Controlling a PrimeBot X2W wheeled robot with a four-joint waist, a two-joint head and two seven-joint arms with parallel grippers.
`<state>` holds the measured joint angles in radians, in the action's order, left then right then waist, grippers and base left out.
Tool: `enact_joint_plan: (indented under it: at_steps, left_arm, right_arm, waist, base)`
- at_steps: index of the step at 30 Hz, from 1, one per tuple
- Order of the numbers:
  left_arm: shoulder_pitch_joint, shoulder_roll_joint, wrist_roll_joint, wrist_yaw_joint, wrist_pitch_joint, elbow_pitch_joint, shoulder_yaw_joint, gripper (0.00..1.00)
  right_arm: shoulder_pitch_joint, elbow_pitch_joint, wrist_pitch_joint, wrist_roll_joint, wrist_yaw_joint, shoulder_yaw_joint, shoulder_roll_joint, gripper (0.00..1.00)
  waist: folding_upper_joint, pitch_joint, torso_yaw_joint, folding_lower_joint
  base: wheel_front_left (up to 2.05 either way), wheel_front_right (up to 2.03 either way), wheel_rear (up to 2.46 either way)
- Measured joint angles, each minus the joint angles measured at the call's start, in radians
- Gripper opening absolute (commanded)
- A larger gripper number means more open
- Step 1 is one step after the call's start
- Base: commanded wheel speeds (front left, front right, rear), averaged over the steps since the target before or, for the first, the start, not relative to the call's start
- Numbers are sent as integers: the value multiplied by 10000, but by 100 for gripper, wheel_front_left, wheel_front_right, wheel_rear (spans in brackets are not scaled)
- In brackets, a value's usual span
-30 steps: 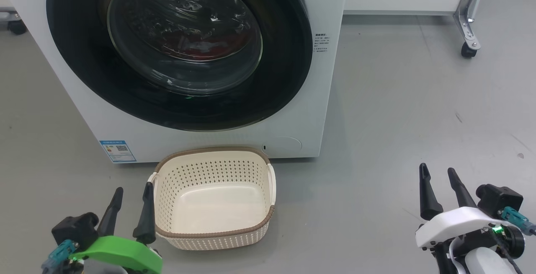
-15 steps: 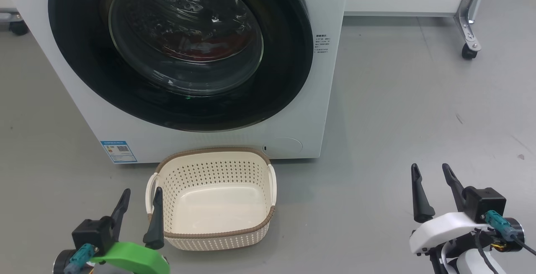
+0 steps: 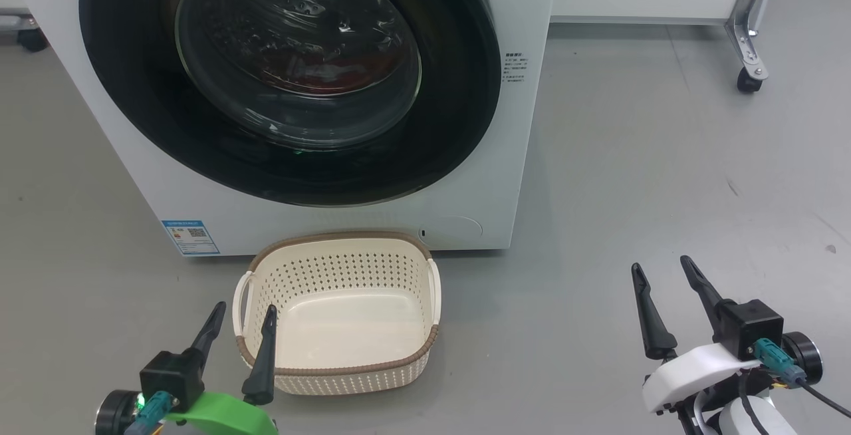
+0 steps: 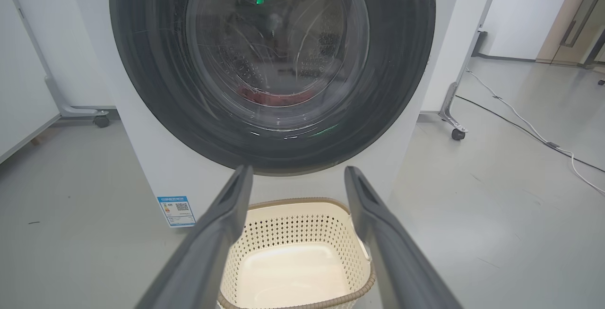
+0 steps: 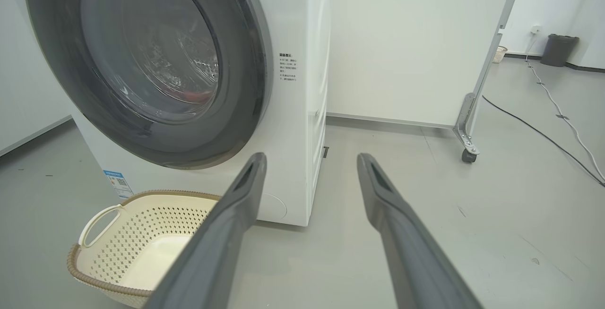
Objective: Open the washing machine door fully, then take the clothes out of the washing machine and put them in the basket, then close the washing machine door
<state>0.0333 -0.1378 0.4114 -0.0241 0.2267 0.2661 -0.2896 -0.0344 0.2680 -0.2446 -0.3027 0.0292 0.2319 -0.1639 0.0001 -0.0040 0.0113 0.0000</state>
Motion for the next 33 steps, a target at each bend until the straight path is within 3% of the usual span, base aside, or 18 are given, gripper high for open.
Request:
enact_joint_plan:
  at_steps: [28, 29, 30, 31, 33]
  left_arm:
    - [231, -2, -23, -102, -2, 261, 29, 100]
    - [231, 6, -17, -102, -2, 261, 35, 100]
    - [232, 4, -21, -104, -2, 263, 31, 100]
    - [232, 2, -27, -104, -2, 267, 27, 100]
    - [233, 4, -25, -104, 0, 270, 27, 100]
  right_arm:
    - [1, 82, 0, 61, -88, -416, 290, 100]
    - [1, 81, 0, 63, -90, -430, 293, 83]
    - [1, 75, 0, 63, -90, -453, 301, 13]
    - [1, 75, -2, 61, -94, -489, 318, 0]
    - [1, 75, -2, 61, -105, -522, 336, 0]
  waist:
    - [0, 119, -57, 0]
    - [0, 123, -56, 0]
    - [0, 129, -55, 0]
    - [0, 136, -54, 0]
    - [0, 152, -51, 0]
  base:
    - [0, 0, 0]
    - [0, 0, 0]
    - [0, 0, 0]
    - [0, 0, 0]
    - [0, 0, 0]
